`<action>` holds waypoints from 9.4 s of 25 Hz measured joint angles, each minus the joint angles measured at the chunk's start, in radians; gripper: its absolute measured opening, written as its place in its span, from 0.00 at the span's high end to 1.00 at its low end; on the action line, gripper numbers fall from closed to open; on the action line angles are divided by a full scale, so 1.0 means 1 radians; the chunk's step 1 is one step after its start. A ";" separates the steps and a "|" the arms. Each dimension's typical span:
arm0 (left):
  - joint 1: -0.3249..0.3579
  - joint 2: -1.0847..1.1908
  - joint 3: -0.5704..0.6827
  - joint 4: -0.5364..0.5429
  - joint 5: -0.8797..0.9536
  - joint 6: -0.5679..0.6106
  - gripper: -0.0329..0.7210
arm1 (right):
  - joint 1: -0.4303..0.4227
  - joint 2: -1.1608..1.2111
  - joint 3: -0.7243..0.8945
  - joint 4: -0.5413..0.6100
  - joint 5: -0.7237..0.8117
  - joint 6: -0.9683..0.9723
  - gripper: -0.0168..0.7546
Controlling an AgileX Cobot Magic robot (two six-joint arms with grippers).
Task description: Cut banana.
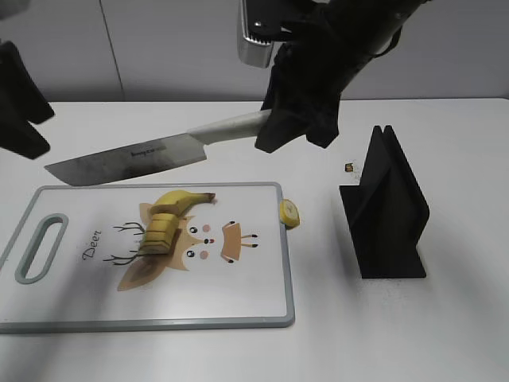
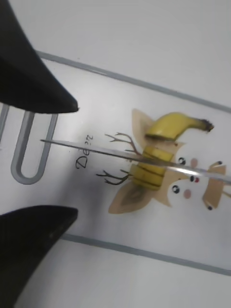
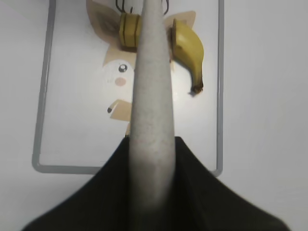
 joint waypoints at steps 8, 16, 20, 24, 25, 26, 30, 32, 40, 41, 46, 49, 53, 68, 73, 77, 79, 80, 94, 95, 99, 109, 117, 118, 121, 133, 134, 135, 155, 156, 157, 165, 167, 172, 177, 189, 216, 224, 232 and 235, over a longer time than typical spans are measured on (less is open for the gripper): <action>-0.035 0.106 -0.020 0.056 -0.081 0.002 0.18 | -0.009 0.037 -0.013 0.034 0.010 -0.068 0.77; -0.035 0.163 -0.020 0.056 -0.083 0.003 0.18 | -0.049 0.039 -0.014 0.108 -0.012 -0.078 0.77; -0.035 0.167 -0.020 0.052 -0.114 0.004 0.32 | -0.053 0.039 -0.015 0.115 -0.007 -0.090 0.77; -0.035 0.167 -0.020 0.049 -0.135 0.004 0.78 | -0.053 0.039 -0.015 0.117 -0.006 -0.091 0.77; -0.035 0.167 -0.020 0.049 -0.135 0.005 0.87 | -0.053 0.039 -0.015 0.118 -0.008 -0.091 0.77; -0.036 0.167 -0.020 0.049 -0.134 0.008 0.92 | -0.053 0.039 -0.015 0.118 -0.009 -0.091 0.77; -0.056 0.167 -0.020 0.075 -0.131 0.023 0.96 | -0.053 0.052 -0.018 0.087 -0.008 -0.058 0.77; -0.077 0.167 -0.020 0.107 -0.134 0.022 0.97 | -0.053 0.065 -0.014 0.048 -0.004 -0.024 0.77; -0.127 0.174 -0.013 0.179 -0.220 -0.031 0.97 | -0.044 0.072 0.121 -0.012 -0.148 0.033 0.77; -0.127 0.176 -0.008 0.183 -0.228 -0.032 0.97 | -0.041 0.072 0.132 -0.012 -0.165 0.036 0.77; -0.128 0.187 0.043 0.181 -0.315 -0.033 0.97 | -0.039 0.076 0.141 -0.027 -0.209 0.045 0.76; -0.128 0.220 0.050 0.170 -0.348 -0.033 0.97 | -0.039 0.091 0.143 -0.037 -0.225 0.047 0.76; -0.128 0.262 0.050 0.162 -0.369 -0.033 0.97 | -0.039 0.109 0.148 -0.046 -0.245 0.049 0.76; -0.129 0.344 0.051 0.164 -0.437 -0.031 0.97 | -0.038 0.178 0.149 -0.048 -0.301 0.050 0.76; -0.129 0.346 0.051 0.166 -0.459 -0.031 0.97 | -0.038 0.180 0.149 -0.048 -0.324 0.050 0.76; -0.129 0.360 0.051 0.164 -0.462 -0.030 0.97 | -0.038 0.185 0.149 -0.048 -0.326 0.050 0.76; -0.129 0.367 0.051 0.164 -0.463 -0.030 0.97 | -0.038 0.193 0.149 -0.048 -0.326 0.050 0.76; -0.129 0.370 0.051 0.164 -0.465 -0.029 0.97 | -0.038 0.194 0.149 -0.048 -0.327 0.050 0.76; -0.128 0.441 0.041 0.150 -0.487 -0.026 0.96 | -0.038 0.261 0.145 -0.032 -0.348 0.050 0.76; -0.128 0.453 0.041 0.143 -0.492 -0.026 0.96 | -0.038 0.269 0.145 -0.032 -0.350 0.050 0.76; -0.125 0.471 0.038 0.129 -0.483 -0.018 0.96 | -0.040 0.295 0.139 -0.027 -0.346 0.050 0.75; -0.124 0.477 0.029 0.125 -0.469 -0.016 0.96 | -0.042 0.307 0.129 -0.014 -0.325 0.048 0.75; -0.123 0.465 0.033 0.114 -0.468 -0.016 0.96 | -0.041 0.248 0.141 -0.027 -0.324 0.053 0.75; -0.123 0.462 0.037 0.112 -0.458 -0.016 0.96 | -0.041 0.239 0.145 -0.033 -0.316 0.053 0.75; -0.126 0.444 0.047 0.103 -0.409 -0.024 0.96 | -0.039 0.211 0.150 -0.042 -0.280 0.052 0.75; -0.129 0.328 0.049 0.171 -0.386 -0.032 0.96 | -0.038 0.154 0.150 -0.033 -0.255 0.059 0.76; -0.129 0.319 0.049 0.171 -0.383 -0.032 0.96 | -0.038 0.143 0.150 -0.035 -0.254 0.059 0.76; -0.129 0.310 0.049 0.171 -0.380 -0.032 0.96 | -0.036 0.133 0.150 -0.039 -0.253 0.059 0.76; -0.125 0.180 0.051 0.183 -0.262 -0.057 0.35 | -0.040 0.038 0.150 -0.087 -0.168 0.085 0.77; -0.125 0.167 0.054 0.182 -0.261 -0.058 0.28 | -0.040 0.036 0.150 -0.097 -0.166 0.090 0.77; -0.125 0.154 0.055 0.182 -0.265 -0.065 0.21 | -0.040 0.032 0.150 -0.104 -0.165 0.092 0.77; -0.067 -0.002 0.057 0.208 -0.358 -0.241 0.16 | -0.042 -0.019 0.150 -0.118 -0.123 0.097 0.77; -0.035 -0.045 0.057 0.210 -0.367 -0.318 0.17 | -0.042 -0.045 0.150 -0.118 -0.115 0.097 0.77; 0.042 -0.148 0.057 0.212 -0.336 -0.551 0.17 | -0.042 -0.137 0.150 -0.120 -0.065 0.218 0.77; 0.117 -0.246 0.058 0.227 -0.196 -0.784 0.18 | -0.042 -0.223 0.150 -0.154 0.002 0.379 0.77; 0.152 -0.432 0.093 0.422 0.006 -1.119 0.22 | -0.042 -0.440 0.179 -0.213 0.149 0.901 0.77; 0.152 -1.173 0.672 0.368 -0.124 -1.182 0.22 | -0.042 -1.024 0.720 -0.617 -0.165 1.803 0.77; 0.152 -1.420 0.775 0.361 -0.207 -1.182 0.23 | -0.042 -1.023 0.779 -0.620 -0.265 1.862 0.77; 0.104 -1.535 0.787 0.364 -0.254 -1.182 0.23 | -0.042 -0.908 0.781 -0.634 -0.312 1.867 0.77; 0.045 -1.535 0.787 0.365 -0.254 -1.182 0.23 | -0.042 -0.854 0.781 -0.637 -0.339 1.867 0.77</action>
